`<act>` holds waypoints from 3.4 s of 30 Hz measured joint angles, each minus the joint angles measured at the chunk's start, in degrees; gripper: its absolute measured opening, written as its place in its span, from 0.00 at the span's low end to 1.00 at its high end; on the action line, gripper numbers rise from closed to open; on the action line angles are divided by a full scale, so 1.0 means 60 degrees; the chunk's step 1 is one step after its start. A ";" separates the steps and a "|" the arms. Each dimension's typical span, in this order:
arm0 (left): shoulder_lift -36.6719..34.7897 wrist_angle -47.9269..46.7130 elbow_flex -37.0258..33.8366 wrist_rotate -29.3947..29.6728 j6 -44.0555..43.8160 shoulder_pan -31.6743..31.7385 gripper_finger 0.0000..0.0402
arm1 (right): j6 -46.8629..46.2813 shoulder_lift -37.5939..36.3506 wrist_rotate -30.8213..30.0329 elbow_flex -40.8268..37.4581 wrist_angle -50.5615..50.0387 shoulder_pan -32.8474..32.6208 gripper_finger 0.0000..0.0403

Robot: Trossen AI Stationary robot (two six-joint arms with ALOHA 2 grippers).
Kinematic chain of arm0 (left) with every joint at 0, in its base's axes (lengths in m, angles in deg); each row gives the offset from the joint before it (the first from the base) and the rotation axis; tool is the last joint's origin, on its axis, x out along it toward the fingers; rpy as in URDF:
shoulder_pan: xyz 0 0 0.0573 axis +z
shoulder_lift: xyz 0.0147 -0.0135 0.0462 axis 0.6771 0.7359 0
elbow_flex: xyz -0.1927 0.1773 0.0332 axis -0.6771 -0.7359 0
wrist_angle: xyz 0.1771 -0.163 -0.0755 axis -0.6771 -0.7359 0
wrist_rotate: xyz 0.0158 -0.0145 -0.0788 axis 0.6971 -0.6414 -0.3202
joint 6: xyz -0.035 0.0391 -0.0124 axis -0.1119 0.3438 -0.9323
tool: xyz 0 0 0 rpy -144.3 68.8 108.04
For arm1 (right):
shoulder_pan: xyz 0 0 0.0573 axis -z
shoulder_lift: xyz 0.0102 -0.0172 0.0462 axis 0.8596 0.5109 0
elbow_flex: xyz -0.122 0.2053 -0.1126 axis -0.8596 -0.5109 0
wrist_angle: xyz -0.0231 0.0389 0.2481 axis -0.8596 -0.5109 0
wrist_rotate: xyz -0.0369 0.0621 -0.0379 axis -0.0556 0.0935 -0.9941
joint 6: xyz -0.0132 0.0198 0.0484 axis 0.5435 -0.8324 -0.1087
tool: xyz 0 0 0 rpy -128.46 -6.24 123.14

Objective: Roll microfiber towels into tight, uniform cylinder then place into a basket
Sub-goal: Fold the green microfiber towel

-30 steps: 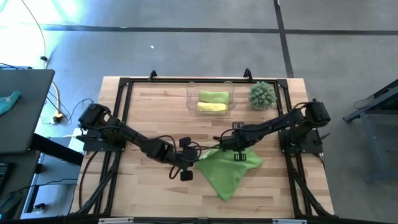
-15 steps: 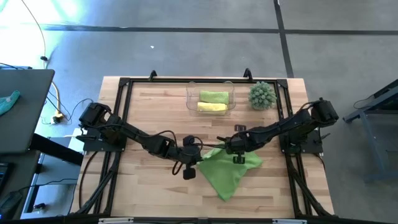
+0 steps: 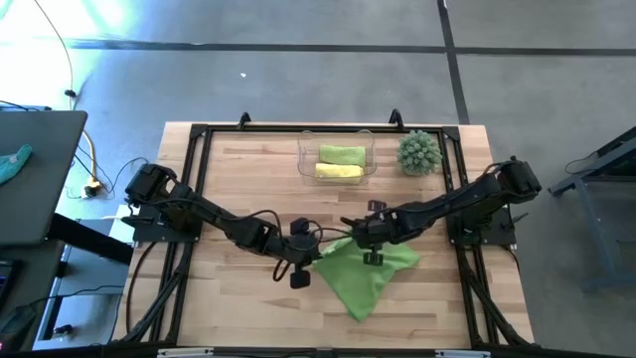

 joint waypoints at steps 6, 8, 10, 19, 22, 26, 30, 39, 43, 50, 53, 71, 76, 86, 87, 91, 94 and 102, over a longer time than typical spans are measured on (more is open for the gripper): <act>0.0000 0.0132 0.0004 -0.0986 0.0049 0.0184 0.00 | -0.0207 -0.0003 -0.0112 0.0142 0.0555 0.0247 0.28; 0.0000 0.0132 0.0004 -0.1085 0.0072 0.0188 0.00 | -0.0210 -0.0003 -0.0120 0.0154 0.0415 0.0372 0.28; 0.0004 0.0091 0.0004 -0.1084 0.0076 0.0186 0.00 | -0.0165 -0.0003 -0.0019 0.0154 -0.0048 0.0484 0.28; 0.0018 -0.0660 0.0011 -0.0825 -0.0122 0.0188 0.00 | -0.0907 -0.0805 0.0424 0.0158 -0.3713 0.0287 0.28; 0.0022 -0.0736 0.0015 -0.0672 -0.0279 0.0188 0.00 | -0.1316 -0.1420 -0.0163 0.0035 -0.4357 -0.0046 0.28; 0.0022 -0.0732 0.0018 -0.0655 -0.0325 0.0188 0.00 | -0.2091 -0.2400 -0.0832 -0.1138 -0.3119 -0.0569 0.28; 0.0027 -0.0732 0.0020 -0.0658 -0.0325 0.0188 0.00 | -0.2727 -0.2920 -0.0841 -0.2696 0.0042 -0.0937 0.28; 0.0033 -0.0726 0.0022 -0.0659 -0.0321 0.0191 0.00 | -0.2130 -0.2387 -0.1121 -0.4424 0.3100 -0.1231 0.30; 0.0036 -0.0725 0.0022 -0.0659 -0.0321 0.0195 0.00 | -0.1794 -0.1985 -0.1210 -0.4480 0.3198 -0.1231 0.35; 0.0036 -0.0696 0.0022 -0.0651 -0.0358 0.0195 0.00 | -0.1703 -0.1320 -0.1687 -0.4472 0.3755 -0.0995 0.43; 0.0036 -0.0692 0.0022 -0.0651 -0.0362 0.0195 0.00 | -0.1714 -0.1066 -0.1709 -0.4472 0.4145 -0.0840 0.42; -0.0042 -0.0779 0.0025 -0.0724 -0.0369 0.0173 0.00 | -0.1700 -0.1220 -0.1133 -0.4273 0.3870 -0.0601 0.05; -0.0360 -0.0841 0.0029 -0.0657 -0.0362 0.0177 0.00 | -0.1952 -0.1646 -0.0896 -0.3991 0.3042 -0.0601 0.04; -0.0918 -0.0856 0.0036 -0.0433 -0.0285 0.0177 0.00 | -0.2638 -0.1799 -0.0675 -0.3813 0.2880 -0.0561 0.09; -0.0915 -0.0880 0.0033 -0.0436 -0.0285 0.0177 0.00 | -0.2737 -0.1796 -0.0678 -0.3813 0.2851 -0.0561 0.11; -0.0914 -0.0892 0.0033 -0.0436 -0.0285 0.0169 0.00 | -0.2964 -0.1796 -0.0713 -0.3826 0.2813 -0.0539 0.20; -0.0914 -0.0903 0.0033 -0.0433 -0.0285 0.0169 0.00 | -0.2998 -0.1796 -0.0826 -0.3831 0.2800 -0.0477 0.24; -0.0914 -0.0947 0.0033 -0.0413 -0.0092 0.0170 0.00 | -0.2965 -0.1796 -0.1088 -0.3838 0.3275 -0.0226 0.23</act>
